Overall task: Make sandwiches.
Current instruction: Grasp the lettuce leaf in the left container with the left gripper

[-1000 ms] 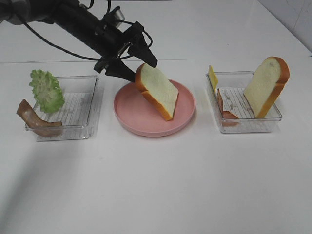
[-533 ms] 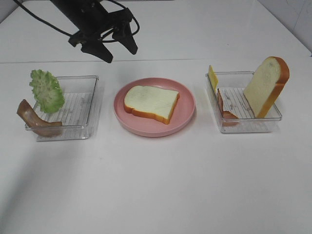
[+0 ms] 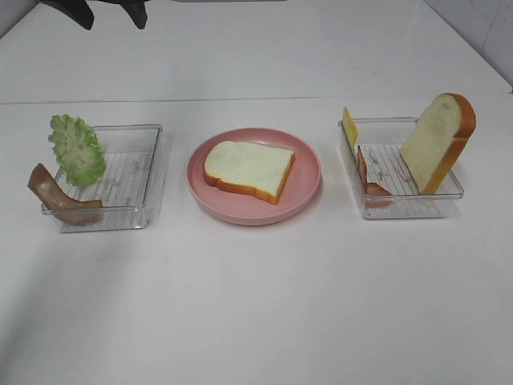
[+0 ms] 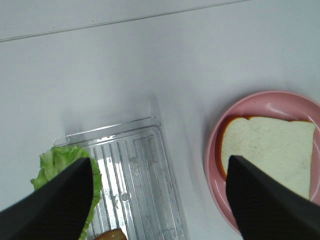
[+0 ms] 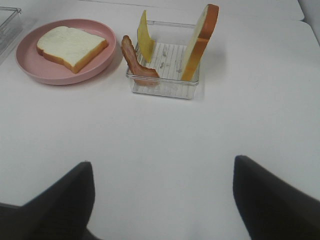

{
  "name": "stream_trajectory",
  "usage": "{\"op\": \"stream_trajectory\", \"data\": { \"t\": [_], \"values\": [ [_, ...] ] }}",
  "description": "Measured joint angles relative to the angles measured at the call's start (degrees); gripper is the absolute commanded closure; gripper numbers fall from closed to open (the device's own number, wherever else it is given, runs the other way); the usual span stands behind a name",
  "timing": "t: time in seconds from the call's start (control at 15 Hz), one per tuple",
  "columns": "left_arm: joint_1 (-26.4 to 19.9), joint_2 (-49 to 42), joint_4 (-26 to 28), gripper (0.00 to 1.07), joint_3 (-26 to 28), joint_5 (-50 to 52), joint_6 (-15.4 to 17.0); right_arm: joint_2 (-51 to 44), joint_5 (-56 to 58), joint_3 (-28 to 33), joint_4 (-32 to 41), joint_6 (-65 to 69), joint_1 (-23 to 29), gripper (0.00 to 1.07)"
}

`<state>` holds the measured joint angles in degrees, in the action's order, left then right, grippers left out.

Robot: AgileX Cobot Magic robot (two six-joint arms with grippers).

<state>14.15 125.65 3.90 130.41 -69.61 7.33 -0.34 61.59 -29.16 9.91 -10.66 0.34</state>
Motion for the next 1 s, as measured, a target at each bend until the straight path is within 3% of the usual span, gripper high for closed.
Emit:
{"op": "stream_trajectory", "data": {
  "t": [0.27, 0.53, 0.73, 1.0],
  "values": [
    [-4.41, -0.4, 0.34, 0.35, -4.7, 0.06, 2.18, 0.0, 0.0, 0.0, 0.0, 0.0, 0.0, 0.34],
    [-6.99, -3.15, -2.64, 0.35, -18.45, -0.11, 2.64, 0.0, 0.0, 0.0, 0.0, 0.0, 0.0, 0.34],
    [-9.74, -3.32, -3.09, 0.36, -22.17, -0.23, 3.27, 0.0, 0.0, 0.0, 0.0, 0.0, 0.0, 0.34],
    [-10.94, -1.03, -3.04, 0.37, -22.52, -0.29, 3.44, 0.0, 0.0, 0.0, 0.0, 0.0, 0.0, 0.34]
  ]
}}
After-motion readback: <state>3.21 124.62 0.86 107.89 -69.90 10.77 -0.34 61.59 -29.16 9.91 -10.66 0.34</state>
